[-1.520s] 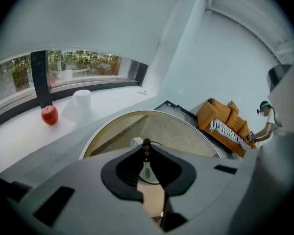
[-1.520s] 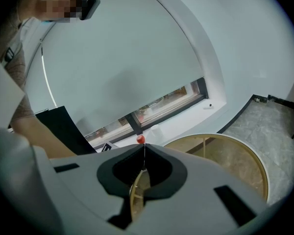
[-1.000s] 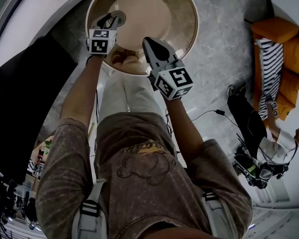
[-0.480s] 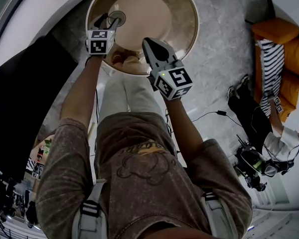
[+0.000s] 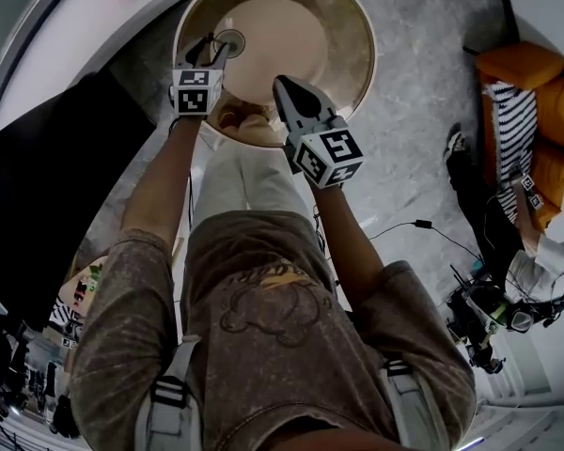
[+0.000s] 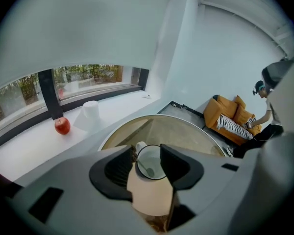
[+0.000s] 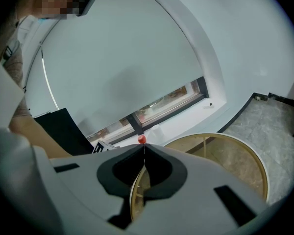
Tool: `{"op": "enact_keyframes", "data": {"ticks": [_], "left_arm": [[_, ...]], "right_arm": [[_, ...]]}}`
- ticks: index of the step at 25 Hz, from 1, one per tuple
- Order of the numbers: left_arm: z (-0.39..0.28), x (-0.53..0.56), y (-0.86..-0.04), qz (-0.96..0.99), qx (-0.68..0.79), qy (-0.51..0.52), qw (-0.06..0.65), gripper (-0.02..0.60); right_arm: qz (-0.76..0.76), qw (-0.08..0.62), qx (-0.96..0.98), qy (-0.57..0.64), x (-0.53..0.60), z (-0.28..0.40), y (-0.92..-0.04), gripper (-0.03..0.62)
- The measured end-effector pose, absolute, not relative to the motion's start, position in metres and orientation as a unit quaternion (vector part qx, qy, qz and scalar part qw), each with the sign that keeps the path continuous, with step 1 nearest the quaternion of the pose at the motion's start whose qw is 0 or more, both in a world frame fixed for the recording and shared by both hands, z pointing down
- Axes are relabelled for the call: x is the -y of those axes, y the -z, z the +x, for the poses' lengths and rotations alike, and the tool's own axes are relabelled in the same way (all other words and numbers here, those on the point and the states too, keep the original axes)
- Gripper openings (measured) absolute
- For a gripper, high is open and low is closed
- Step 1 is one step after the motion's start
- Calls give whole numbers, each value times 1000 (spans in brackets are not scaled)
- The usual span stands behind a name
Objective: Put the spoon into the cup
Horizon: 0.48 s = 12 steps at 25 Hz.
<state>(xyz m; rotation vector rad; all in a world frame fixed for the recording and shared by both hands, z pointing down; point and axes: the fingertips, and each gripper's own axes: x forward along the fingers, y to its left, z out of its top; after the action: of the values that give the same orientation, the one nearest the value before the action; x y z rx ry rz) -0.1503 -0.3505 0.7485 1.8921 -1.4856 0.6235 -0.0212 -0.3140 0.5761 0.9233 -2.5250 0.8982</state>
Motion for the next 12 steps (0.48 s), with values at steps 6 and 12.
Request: {"op": "enact_keyframes", "data": {"ticks": [6, 12], "left_arm": [[-152, 336, -728, 717, 567, -247, 321, 50], [-138, 321, -692, 720, 558, -244, 333, 18]], "right_arm": [[319, 156, 884, -303, 307, -23, -559, 18], [315, 165, 887, -294, 294, -12, -538, 18]]}}
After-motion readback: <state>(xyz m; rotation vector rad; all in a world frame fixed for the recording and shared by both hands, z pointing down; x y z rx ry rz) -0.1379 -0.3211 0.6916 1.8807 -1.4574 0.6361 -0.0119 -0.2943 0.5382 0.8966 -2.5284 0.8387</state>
